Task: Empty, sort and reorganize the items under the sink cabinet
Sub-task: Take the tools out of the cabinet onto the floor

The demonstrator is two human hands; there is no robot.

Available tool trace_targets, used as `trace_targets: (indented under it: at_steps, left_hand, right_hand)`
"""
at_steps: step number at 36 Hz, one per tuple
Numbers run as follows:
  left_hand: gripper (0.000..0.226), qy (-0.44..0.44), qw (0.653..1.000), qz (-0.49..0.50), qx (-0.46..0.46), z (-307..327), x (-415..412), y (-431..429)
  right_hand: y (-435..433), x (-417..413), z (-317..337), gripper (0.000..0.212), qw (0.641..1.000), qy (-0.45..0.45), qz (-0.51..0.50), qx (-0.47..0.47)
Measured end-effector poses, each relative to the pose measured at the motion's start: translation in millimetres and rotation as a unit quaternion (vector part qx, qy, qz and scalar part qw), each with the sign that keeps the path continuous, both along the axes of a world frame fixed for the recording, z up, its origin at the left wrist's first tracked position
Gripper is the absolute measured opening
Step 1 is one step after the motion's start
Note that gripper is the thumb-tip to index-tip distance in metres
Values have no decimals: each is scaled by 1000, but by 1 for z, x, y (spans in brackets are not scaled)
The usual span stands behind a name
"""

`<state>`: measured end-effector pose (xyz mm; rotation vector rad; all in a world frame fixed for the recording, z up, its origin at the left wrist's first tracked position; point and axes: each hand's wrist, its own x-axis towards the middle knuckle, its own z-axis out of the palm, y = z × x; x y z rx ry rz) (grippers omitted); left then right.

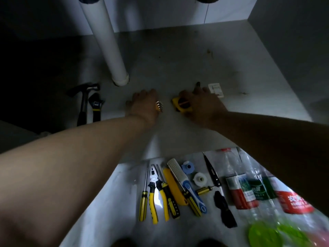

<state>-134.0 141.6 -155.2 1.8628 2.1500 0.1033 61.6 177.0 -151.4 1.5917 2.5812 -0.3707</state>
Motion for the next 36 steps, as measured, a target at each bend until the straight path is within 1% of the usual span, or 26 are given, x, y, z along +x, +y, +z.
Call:
trace_targets:
  at_steps: [3,5,8,11,13,16,19,20,22,23,25,27,30,33,36]
  left_hand:
    - [31,-73,996,3,-45,4,-4,-19]
    - [27,-76,995,-12,-62,9,-6,-43]
    - [15,-84,994,-45,-48,16,-4,-85]
    - [13,-137,979,-110,-98,22,1,-120]
    - [12,-186,965,-128,-134,24,6,-141]
    - [13,-214,953,-138,-162,17,14,-165]
    - [14,-242,928,-138,-247,1,16,-180]
    - [12,-250,921,-119,-274,-6,15,-185]
    - [11,-293,901,-42,-316,-19,11,-192]
    - [14,-315,890,2,-329,-25,9,-195]
    - [27,-335,879,65,-333,-36,1,-196]
    - [30,-362,868,112,-321,-46,-6,-194]
    - [20,-394,853,195,-279,-55,-15,-190]
    - [27,-402,843,266,-239,-60,-20,-187]
    - [27,-440,811,323,-211,-60,-21,-185]
  right_hand:
    - [-26,18,2,61,998,49,0,-30]
    - [-47,32,6,60,997,69,-5,-40]
    - [-85,54,9,57,996,77,-6,-55]
    - [-125,71,9,54,993,99,-12,-67]
    - [-150,79,4,51,989,122,-21,-75]
    - [-180,87,-11,48,983,134,-82,-94]
    - [-188,85,-31,41,967,132,-172,-131]
    - [-186,82,-36,39,960,130,-196,-150]
    - [-178,75,-44,37,947,120,-232,-185]
    - [-173,71,-48,37,944,112,-243,-194]
    - [-163,63,-54,37,940,101,-259,-196]
    - [-153,56,-57,38,934,100,-283,-194]
    - [-142,51,-63,43,928,91,-301,-198]
    - [-139,51,-69,41,930,96,-297,-192]
    - [-146,52,-71,49,927,128,-296,-189]
